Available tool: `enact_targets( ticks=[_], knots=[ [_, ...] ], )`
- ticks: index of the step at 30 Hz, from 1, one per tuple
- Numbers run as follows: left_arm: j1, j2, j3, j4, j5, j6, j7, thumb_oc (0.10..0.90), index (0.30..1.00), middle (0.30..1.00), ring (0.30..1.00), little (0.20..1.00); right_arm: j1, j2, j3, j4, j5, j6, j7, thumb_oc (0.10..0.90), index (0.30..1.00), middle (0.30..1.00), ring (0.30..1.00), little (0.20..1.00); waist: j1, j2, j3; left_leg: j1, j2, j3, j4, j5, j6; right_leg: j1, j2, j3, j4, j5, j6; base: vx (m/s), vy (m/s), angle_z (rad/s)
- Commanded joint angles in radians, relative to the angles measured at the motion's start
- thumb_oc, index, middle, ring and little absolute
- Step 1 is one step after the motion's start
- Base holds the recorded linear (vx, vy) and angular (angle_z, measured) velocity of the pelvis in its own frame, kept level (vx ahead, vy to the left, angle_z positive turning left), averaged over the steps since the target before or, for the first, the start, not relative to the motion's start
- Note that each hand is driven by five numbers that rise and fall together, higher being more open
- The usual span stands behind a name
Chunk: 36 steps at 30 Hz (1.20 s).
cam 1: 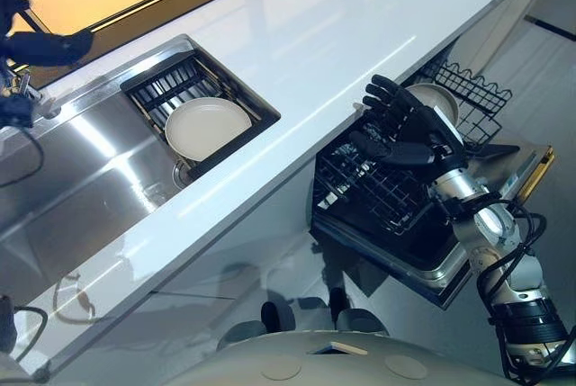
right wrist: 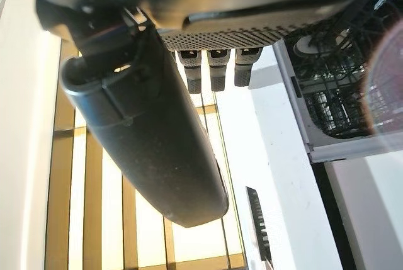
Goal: Pick up plates and place into dishwasher.
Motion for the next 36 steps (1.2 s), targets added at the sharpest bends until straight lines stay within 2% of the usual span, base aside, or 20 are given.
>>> enact_targets(
  ticks=[1,6,16,21,24,29,36],
  knots=[
    [-0.162,0.054,-0.051,0.03,-0.019,-0.008,0.005,0.8,0.9,0.9,0.9,0.9,-0.081,-0.021,0.016,-0.064,0.03,-0.061,-0.006,0.8,0.9,0.9,0.9,0.9,-0.038,0.03,-0.062,0.011,-0.043,0.008,0.002,-0.034,0.011,0.023,0.036,-0.026,0.053,-0.056,0.01,0.06,-0.002,-0.07],
    [-0.223,0.019,-0.146,0.076,-0.021,0.041,-0.039,0.8,0.9,0.9,0.9,0.9,-0.056,-0.009,0.035,-0.076,0.024,-0.049,-0.011,0.8,0.9,0.9,0.9,0.9,-0.068,0.039,-0.041,0.01,-0.045,0.033,0.003,-0.035,0.016,0.005,0.039,-0.007,0.061,-0.053,0.012,0.05,0.004,-0.15],
    [-0.26,-0.106,-0.261,0.175,0.049,0.124,-0.096,0.8,0.9,0.9,0.9,0.9,-0.072,-0.01,0.045,-0.104,0.009,-0.089,-0.016,0.8,0.9,0.9,0.9,0.9,-0.113,0.055,-0.006,0.006,-0.051,0.072,0.011,-0.043,0.022,-0.02,0.039,0.032,0.076,-0.049,0.018,0.04,0.031,-0.15],
    [-0.261,-0.134,-0.303,0.242,0.093,0.203,-0.139,0.8,0.9,0.9,0.9,0.9,-0.067,-0.024,0.029,-0.115,0.005,-0.087,-0.009,0.8,0.9,0.9,0.9,0.9,-0.133,0.058,0.002,0.009,-0.054,0.088,0.016,-0.046,0.025,-0.025,0.039,0.049,0.081,-0.049,0.023,0.05,0.04,-0.06],
    [-0.248,-0.129,-0.322,0.292,0.168,0.263,-0.168,0.8,0.9,0.9,0.9,0.9,-0.057,-0.032,0.015,-0.12,0.005,-0.077,-0.003,0.8,0.9,0.9,0.9,0.9,-0.141,0.058,0.007,0.008,-0.056,0.097,0.027,-0.05,0.028,-0.027,0.039,0.059,0.083,-0.047,0.027,0.03,0.028,-0.05],
    [-0.246,-0.11,-0.312,0.349,0.278,0.269,-0.135,0.8,0.9,0.9,0.9,0.9,-0.057,-0.04,0.001,-0.113,0.011,-0.073,-0.004,0.8,0.9,0.9,0.9,0.9,-0.139,0.057,0.017,0.001,-0.058,0.094,0.03,-0.049,0.03,-0.03,0.037,0.058,0.082,-0.043,0.029,0.0,0.004,-0.01],
    [-0.317,-0.072,-0.304,0.433,0.408,0.253,-0.006,0.8,0.9,0.9,0.9,0.9,-0.064,-0.045,0.013,-0.103,0.005,-0.073,-0.006,0.8,0.9,0.9,0.9,0.9,-0.137,0.057,0.02,-0.006,-0.062,0.086,0.027,-0.047,0.03,-0.036,0.034,0.057,0.082,-0.043,0.028,-0.01,0.012,-0.02]
  ],
)
